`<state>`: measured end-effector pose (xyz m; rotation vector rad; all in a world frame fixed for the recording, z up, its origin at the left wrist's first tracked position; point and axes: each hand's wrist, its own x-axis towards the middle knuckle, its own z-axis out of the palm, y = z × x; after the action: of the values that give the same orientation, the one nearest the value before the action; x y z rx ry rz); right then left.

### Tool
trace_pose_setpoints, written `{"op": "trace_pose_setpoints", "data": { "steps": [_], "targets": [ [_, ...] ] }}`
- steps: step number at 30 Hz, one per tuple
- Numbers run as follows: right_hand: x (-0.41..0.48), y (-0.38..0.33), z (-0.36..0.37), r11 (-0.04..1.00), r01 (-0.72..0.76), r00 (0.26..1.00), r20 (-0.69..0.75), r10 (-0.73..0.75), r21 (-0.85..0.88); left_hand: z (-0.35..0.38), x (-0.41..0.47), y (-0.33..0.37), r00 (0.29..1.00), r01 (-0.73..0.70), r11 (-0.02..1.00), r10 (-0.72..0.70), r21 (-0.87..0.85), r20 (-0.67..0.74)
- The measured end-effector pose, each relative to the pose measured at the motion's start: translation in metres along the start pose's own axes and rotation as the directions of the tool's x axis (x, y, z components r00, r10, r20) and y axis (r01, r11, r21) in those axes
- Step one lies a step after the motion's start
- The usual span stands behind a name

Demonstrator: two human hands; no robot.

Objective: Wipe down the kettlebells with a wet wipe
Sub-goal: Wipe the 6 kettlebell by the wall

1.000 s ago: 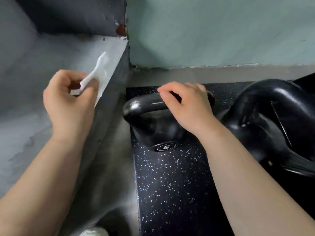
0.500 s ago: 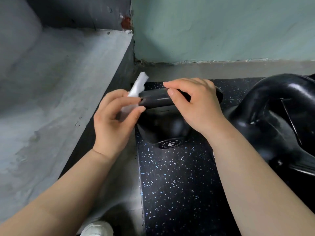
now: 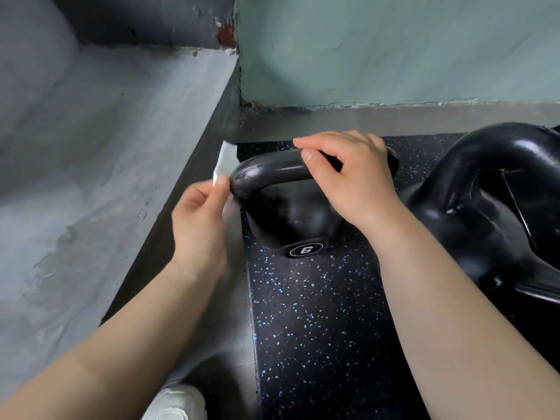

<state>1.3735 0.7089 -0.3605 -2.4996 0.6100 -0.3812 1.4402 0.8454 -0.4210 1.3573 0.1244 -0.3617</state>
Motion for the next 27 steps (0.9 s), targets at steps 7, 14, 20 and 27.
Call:
{"op": "trace_pose_setpoints", "data": {
  "steps": [7, 14, 20, 27],
  "targets": [
    [0.000, 0.002, -0.006, 0.997, 0.056, 0.996, 0.079, -0.052, -0.047, 0.004, 0.008, 0.003, 0.113, -0.965, -0.106, 0.659, 0.241, 0.743],
    [-0.005, 0.005, -0.016, 0.997, 0.082, 0.990, 0.115, -0.080, -0.006, -0.010, 0.038, 0.018, -0.211, -0.790, -0.606, 0.415, 0.096, 0.885],
    [-0.005, 0.009, -0.024, 0.996, 0.082, 0.984, 0.157, -0.084, 0.022, -0.011, 0.043, 0.026, -0.265, -0.750, -0.661, 0.357, 0.041, 0.896],
    [-0.008, 0.013, -0.028, 0.995, 0.072, 0.982, 0.168, -0.082, 0.063, -0.018, 0.042, 0.059, -0.259, -0.835, -0.547, 0.282, -0.067, 0.924]
  ]
}}
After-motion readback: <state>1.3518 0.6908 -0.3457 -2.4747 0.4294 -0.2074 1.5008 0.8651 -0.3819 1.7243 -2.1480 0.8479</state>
